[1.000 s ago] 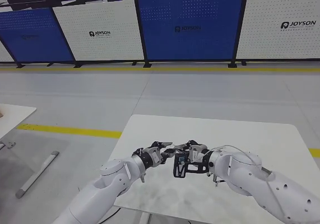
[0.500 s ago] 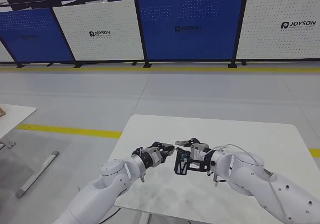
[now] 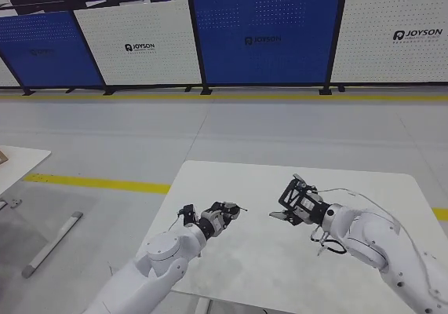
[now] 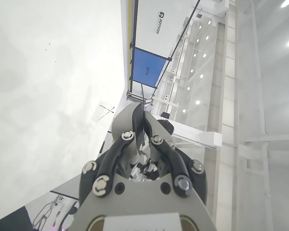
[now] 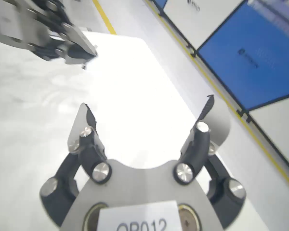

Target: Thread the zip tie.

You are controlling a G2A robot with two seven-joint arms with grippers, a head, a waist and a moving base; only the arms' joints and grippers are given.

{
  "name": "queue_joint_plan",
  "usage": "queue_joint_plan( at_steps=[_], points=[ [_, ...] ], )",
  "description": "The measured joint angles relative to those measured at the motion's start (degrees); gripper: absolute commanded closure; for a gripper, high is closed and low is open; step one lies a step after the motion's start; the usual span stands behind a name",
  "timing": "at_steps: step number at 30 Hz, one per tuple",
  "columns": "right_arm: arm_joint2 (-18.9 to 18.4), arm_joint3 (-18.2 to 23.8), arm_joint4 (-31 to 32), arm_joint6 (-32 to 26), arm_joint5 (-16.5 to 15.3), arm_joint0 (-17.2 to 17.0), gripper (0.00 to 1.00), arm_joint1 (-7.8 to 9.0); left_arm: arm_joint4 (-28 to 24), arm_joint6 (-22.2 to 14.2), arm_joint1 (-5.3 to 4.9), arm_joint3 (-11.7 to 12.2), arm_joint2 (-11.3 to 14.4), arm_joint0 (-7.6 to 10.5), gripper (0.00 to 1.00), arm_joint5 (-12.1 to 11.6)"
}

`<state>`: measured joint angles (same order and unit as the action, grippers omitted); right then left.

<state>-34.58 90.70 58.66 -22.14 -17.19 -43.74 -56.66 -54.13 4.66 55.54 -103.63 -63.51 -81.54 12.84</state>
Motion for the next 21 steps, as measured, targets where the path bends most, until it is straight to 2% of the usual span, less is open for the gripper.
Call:
queue_joint_plan(
  at_steps=[4,9,11,13,17,21],
  points=[
    [0.06,0.16,0.47,2.63,-0.08,-0.01,0.0,0.02,-0.14,-0.03,-0.01,0.0,-0.04,0.01,1.0,0.05],
    [0.05,0.15,0.43,2.59,-0.1,-0.03,0.0,0.02,-0.14,-0.03,-0.01,0.0,-0.04,0.01,1.0,0.05],
    [-0.28,-0.07,-0.82,3.26,-1.11,-0.54,0.0,-0.04,0.09,0.08,0.01,0.12,-0.06,0.04,1.0,-0.17],
    [-0.89,-1.13,-6.5,3.24,-2.57,-0.73,0.0,-0.12,2.89,0.98,0.16,0.84,0.26,0.01,1.0,-2.46],
    [-0.51,-2.63,-21.86,0.21,-2.29,0.98,0.0,0.01,10.49,2.28,0.56,2.02,1.95,-0.55,1.0,-7.65],
    [-1.74,-7.35,-41.23,-4.96,-2.28,2.35,0.0,0.37,17.51,3.08,0.81,2.2,3.05,-1.37,1.0,-11.15]
  ],
)
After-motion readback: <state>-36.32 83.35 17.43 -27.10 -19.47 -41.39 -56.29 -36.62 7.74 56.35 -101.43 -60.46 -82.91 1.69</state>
